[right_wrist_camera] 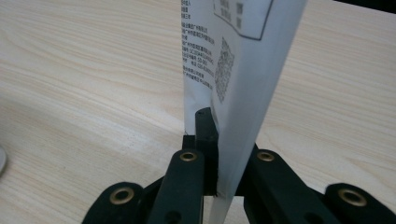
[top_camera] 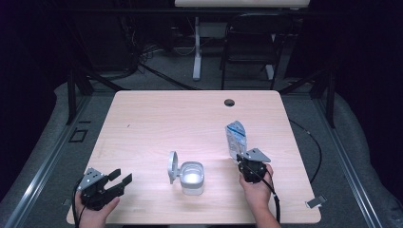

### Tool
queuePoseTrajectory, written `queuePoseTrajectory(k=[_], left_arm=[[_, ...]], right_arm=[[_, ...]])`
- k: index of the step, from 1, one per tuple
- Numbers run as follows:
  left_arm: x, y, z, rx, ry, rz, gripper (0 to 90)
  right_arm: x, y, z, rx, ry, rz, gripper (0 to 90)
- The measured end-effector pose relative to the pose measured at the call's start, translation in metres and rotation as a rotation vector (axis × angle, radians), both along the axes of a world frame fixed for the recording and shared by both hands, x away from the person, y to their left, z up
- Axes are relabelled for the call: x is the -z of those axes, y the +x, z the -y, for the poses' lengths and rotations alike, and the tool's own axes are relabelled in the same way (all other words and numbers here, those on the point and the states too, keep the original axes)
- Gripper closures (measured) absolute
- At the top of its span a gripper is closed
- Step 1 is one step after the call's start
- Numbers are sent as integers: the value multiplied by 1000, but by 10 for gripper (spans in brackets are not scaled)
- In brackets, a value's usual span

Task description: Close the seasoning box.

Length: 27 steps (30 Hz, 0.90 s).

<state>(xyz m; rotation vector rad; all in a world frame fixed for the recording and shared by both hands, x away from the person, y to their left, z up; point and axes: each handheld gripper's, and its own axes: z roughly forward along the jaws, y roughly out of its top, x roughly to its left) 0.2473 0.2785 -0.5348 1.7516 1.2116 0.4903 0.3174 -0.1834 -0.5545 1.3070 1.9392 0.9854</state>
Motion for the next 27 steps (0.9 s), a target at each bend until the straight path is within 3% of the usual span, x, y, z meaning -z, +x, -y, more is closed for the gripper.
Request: queuePoseTrajectory(k=[8, 16, 27], left_arm=[[3, 2, 7, 16, 6, -6, 465], [0, 1, 5, 15, 10, -6, 464], [0, 2, 9, 19, 10, 2, 464]], right_arm=[[8, -1, 1, -6, 6, -11, 855], [11, -7, 9, -20, 18, -26, 733], [10, -16, 16, -24, 63, -13, 611]])
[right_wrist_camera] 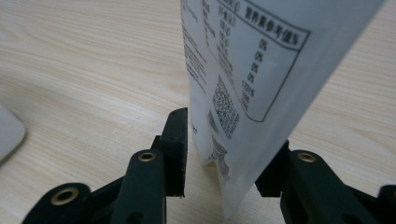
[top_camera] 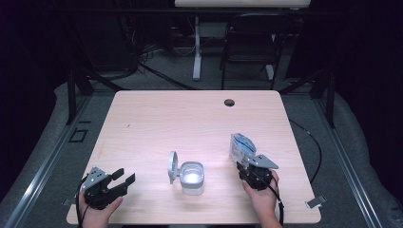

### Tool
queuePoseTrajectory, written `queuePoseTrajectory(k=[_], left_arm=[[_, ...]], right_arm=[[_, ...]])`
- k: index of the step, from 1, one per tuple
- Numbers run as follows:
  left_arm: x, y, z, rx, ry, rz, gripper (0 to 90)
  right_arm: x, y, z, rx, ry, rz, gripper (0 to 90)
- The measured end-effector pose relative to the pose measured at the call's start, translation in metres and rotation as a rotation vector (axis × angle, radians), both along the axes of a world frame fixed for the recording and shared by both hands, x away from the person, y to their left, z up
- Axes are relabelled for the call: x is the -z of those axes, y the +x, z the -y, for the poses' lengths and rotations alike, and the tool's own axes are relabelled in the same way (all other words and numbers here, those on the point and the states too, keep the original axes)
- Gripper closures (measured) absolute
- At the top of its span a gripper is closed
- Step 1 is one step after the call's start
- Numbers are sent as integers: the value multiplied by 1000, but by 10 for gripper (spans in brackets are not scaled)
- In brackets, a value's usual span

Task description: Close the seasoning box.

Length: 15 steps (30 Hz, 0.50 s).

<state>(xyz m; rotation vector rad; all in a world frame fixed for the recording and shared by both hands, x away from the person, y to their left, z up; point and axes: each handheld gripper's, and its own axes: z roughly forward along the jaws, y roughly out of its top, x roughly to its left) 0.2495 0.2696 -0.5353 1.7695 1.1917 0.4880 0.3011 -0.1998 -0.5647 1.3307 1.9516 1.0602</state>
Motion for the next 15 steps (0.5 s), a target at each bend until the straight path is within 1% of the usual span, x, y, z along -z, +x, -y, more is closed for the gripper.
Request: queuePoseTrajectory(k=[1, 2, 4, 6, 10, 11, 14, 15], left_arm=[[0, 0, 1, 5, 3, -6, 464], [0, 0, 2, 5, 1, -2, 464], [0, 1, 4, 14, 7, -9, 464], [0, 1, 6, 15, 6, -3, 468], [-4, 2, 13, 39, 6, -6, 490], [-5, 2, 15, 46, 5, -8, 507], [-9, 5, 21, 70, 3, -8, 545], [-11, 6, 24, 80, -2, -2, 556]], right_arm=[[0, -1, 0, 3, 0, 8, 601], [-1, -1, 0, -1, 2, 9, 598], [-2, -3, 1, -9, 8, 12, 596], [-3, -3, 2, -13, 10, 12, 581], [-3, -6, 3, -13, 23, 20, 558], [-4, -7, 4, -11, 17, 18, 551], [-4, -11, 6, -9, 25, 16, 545], [-5, -12, 7, -13, 31, 21, 543]])
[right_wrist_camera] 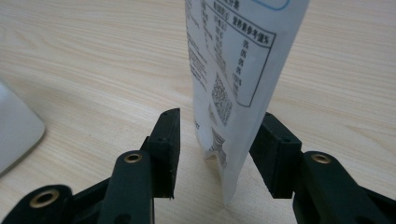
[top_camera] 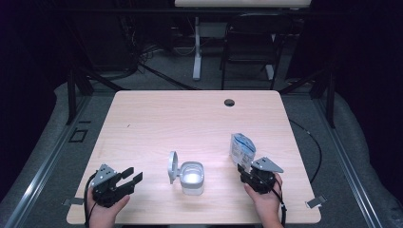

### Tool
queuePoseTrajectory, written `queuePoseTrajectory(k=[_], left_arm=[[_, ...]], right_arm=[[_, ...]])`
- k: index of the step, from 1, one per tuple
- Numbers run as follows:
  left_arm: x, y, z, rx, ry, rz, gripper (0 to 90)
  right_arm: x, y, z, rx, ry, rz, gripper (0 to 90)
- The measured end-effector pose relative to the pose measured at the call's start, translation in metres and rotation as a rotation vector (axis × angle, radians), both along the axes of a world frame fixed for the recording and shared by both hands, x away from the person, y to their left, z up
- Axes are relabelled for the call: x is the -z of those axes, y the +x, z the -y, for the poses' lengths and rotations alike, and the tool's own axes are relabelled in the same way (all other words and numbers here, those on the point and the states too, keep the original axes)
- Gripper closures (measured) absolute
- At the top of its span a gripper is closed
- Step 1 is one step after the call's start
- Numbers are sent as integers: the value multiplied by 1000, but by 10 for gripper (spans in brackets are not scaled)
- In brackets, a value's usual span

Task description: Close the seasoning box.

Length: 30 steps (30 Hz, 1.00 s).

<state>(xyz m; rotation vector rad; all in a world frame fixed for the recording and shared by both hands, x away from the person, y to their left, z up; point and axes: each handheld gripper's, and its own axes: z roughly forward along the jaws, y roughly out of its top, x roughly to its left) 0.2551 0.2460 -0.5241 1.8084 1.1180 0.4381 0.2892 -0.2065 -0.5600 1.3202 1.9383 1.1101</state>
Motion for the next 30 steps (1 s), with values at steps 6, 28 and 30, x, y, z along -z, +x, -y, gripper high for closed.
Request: queuePoseTrajectory(k=[6, 28, 30], left_arm=[[-14, 5, 14, 49, -12, 9, 663], [-37, 15, 47, 178, -6, 27, 900], [-38, 15, 50, 185, -1, 29, 900]], right_arm=[[-3, -7, 2, -5, 10, 12, 534], [-7, -27, 7, -38, -9, 25, 511], [-7, -29, 8, -37, -3, 25, 504]])
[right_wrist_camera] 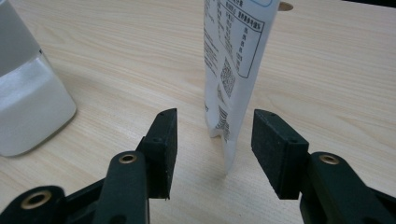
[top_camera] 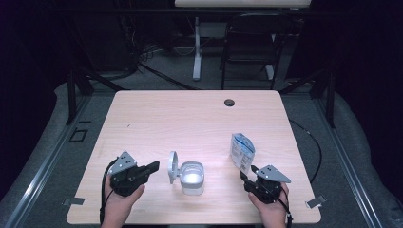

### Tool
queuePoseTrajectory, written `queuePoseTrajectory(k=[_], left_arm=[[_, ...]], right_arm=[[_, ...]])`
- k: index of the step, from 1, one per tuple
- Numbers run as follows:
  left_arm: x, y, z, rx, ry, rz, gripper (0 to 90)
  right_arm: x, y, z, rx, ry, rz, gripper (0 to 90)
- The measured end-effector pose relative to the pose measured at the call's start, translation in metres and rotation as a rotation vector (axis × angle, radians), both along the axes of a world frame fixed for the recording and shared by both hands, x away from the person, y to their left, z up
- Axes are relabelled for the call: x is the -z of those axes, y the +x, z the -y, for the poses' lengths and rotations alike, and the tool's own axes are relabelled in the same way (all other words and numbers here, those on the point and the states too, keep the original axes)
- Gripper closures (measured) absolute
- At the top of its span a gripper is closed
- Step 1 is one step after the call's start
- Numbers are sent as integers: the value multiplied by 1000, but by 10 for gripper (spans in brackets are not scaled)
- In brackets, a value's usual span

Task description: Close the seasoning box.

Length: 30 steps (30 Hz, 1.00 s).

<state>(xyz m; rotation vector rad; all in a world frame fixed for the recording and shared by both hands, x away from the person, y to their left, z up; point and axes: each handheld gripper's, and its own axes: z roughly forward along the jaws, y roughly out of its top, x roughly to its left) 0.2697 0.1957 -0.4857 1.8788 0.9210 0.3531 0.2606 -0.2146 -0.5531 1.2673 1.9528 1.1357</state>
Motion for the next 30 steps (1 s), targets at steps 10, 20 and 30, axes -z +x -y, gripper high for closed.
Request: queuePoseTrajectory(k=[10, 20, 30], left_arm=[[-2, -1, 10, 21, 6, -6, 900], [-5, -1, 21, 52, 19, -7, 900], [-7, -1, 32, 72, 27, 0, 900]], right_arm=[[-1, -13, -3, -19, -48, 38, 457], [1, -21, -4, -15, -53, 48, 441], [2, -29, -5, -17, -59, 60, 433]])
